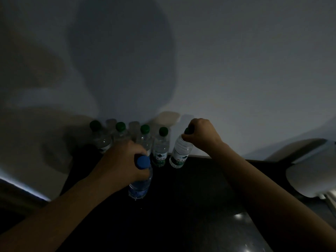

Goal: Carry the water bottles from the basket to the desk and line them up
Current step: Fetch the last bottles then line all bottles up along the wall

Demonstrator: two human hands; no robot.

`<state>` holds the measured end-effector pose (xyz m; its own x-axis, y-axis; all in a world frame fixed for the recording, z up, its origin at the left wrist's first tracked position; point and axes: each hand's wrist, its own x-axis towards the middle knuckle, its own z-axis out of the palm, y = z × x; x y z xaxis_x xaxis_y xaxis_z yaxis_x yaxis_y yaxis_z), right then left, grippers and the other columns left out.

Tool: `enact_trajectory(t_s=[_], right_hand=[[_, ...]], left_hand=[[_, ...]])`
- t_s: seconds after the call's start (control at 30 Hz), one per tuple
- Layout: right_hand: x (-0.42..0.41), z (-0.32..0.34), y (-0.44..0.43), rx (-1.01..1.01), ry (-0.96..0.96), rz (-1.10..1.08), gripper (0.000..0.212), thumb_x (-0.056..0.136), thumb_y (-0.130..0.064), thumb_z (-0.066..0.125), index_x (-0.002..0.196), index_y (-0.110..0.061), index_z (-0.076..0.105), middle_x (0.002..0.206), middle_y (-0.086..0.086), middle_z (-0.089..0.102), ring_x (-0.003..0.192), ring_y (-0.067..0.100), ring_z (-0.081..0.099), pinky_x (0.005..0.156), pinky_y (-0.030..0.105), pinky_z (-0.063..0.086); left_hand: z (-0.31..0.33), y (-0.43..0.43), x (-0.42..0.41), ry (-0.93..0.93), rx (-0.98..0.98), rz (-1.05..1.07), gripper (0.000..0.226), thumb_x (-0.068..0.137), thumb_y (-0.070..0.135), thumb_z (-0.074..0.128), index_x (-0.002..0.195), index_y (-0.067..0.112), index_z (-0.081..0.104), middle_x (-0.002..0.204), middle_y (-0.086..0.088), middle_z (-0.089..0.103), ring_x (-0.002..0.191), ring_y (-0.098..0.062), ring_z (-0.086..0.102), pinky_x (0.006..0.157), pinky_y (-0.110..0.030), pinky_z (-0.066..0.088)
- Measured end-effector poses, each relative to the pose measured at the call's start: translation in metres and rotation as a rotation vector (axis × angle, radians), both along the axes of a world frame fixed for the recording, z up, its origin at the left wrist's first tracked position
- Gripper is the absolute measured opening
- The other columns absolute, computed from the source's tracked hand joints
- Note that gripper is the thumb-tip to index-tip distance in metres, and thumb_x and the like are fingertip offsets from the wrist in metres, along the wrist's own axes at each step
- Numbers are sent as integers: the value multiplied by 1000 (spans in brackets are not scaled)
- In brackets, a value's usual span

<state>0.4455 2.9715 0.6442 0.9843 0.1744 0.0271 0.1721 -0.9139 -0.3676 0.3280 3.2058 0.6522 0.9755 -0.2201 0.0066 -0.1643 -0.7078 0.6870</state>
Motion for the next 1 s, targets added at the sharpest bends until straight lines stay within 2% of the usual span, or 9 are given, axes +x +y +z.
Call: enact_trajectory(t_s=[0.07,0.2,0.33,0.63,0.83,1.0], right_hand=[[5,-6,3,-14,11,3,31,76,-22,74,93,2,64,92,18,64,84,29,60,72,40,51],[12,-18,7,-33,33,1,30,77,-21,74,94,2,65,93,17,65,86,29,60,73,39,51],[17,-30,9,-31,48,1,29,78,-22,74,95,0,65,93,15,65,87,28,61,76,39,53],[23,-44,10,-53,84,-3,30,80,-22,73,97,0,63,97,16,64,91,28,60,81,42,53],[24,-48,8,-48,60,4,30,80,-22,72,97,0,63,98,17,63,90,29,59,78,40,51],[22,-51,-2,-51,44,-20,33,81,-25,72,101,0,62,101,18,61,92,29,58,74,34,45]], left_hand=[[-5,2,3,2,7,-10,15,62,21,79,69,15,67,68,-2,64,63,-12,57,61,-38,48],[-12,3,5,42,32,0,15,64,24,78,72,17,69,70,-3,64,63,-12,58,59,-34,48],[-19,2,7,39,41,16,14,66,24,78,74,17,69,72,-3,64,65,-12,57,56,-23,42],[-23,1,11,51,25,31,17,63,24,79,77,18,71,75,0,65,67,-11,58,56,-21,45],[-26,1,11,88,14,31,17,64,23,79,78,22,70,79,4,63,68,-8,58,60,-23,46],[-29,-2,11,81,22,28,19,63,25,80,79,21,71,78,5,63,68,-7,58,57,-14,42]])
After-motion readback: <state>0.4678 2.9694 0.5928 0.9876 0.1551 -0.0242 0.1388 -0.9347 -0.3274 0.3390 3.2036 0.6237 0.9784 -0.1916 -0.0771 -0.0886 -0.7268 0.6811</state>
